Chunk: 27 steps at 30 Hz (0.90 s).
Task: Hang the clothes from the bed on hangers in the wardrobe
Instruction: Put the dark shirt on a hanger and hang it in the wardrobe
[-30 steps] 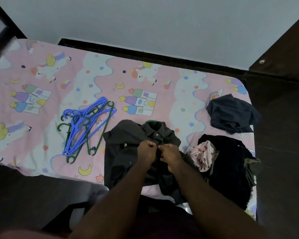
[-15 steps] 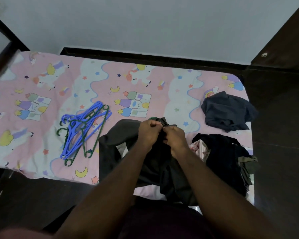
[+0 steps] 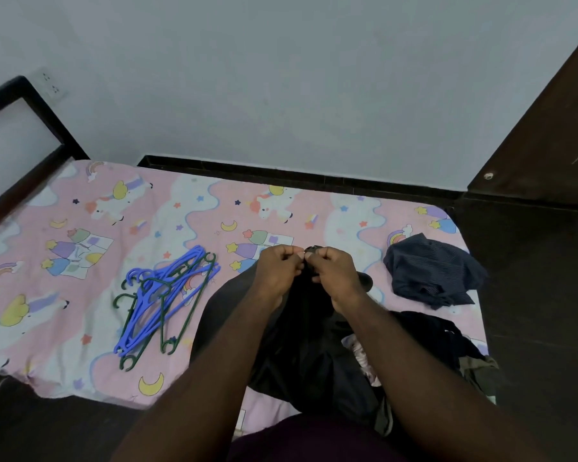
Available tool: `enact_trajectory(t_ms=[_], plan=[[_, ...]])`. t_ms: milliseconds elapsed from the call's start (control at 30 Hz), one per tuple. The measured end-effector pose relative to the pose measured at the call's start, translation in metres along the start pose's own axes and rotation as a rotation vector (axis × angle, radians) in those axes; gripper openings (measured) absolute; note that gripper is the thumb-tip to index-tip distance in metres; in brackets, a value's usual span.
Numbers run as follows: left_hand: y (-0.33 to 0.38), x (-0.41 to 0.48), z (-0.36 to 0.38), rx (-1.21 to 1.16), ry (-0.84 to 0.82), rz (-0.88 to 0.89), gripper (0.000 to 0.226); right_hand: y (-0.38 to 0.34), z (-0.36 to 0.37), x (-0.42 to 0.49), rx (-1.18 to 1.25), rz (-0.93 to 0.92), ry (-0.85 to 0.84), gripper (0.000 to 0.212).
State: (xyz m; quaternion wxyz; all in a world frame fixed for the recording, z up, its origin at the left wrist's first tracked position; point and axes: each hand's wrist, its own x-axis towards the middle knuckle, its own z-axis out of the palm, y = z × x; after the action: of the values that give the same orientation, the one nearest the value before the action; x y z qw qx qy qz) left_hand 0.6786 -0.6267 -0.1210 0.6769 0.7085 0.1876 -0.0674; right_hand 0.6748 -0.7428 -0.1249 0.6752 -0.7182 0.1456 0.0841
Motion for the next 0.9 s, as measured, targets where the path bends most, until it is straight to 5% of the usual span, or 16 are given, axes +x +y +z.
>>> enact_trajectory(t_ms=[200, 367, 533, 667, 800, 900], plan=[[-0.002, 0.003, -0.012, 0.045, -0.053, -0.013, 0.009, 0.001, 0.002, 0.001, -0.133, -0.046, -0.042, 0.019], [-0.003, 0.009, -0.026, 0.112, -0.075, -0.007, 0.019, -0.001, 0.006, -0.003, 0.021, 0.051, -0.152, 0.017], [-0.005, 0.015, -0.039, 0.147, -0.143, -0.028, 0.017, 0.003, 0.022, -0.003, 0.002, 0.058, -0.062, 0.015], [-0.007, 0.015, -0.048, 0.097, -0.161, -0.068, 0.021, 0.005, 0.038, -0.003, -0.181, 0.022, -0.020, 0.015], [-0.017, 0.022, -0.054, 0.173, -0.081, -0.099, 0.021, 0.007, 0.055, -0.007, -0.652, -0.171, 0.046, 0.026], [-0.022, 0.020, -0.058, 0.210, -0.074, -0.101, 0.023, 0.013, 0.063, -0.010, -0.659, -0.198, 0.080, 0.028]])
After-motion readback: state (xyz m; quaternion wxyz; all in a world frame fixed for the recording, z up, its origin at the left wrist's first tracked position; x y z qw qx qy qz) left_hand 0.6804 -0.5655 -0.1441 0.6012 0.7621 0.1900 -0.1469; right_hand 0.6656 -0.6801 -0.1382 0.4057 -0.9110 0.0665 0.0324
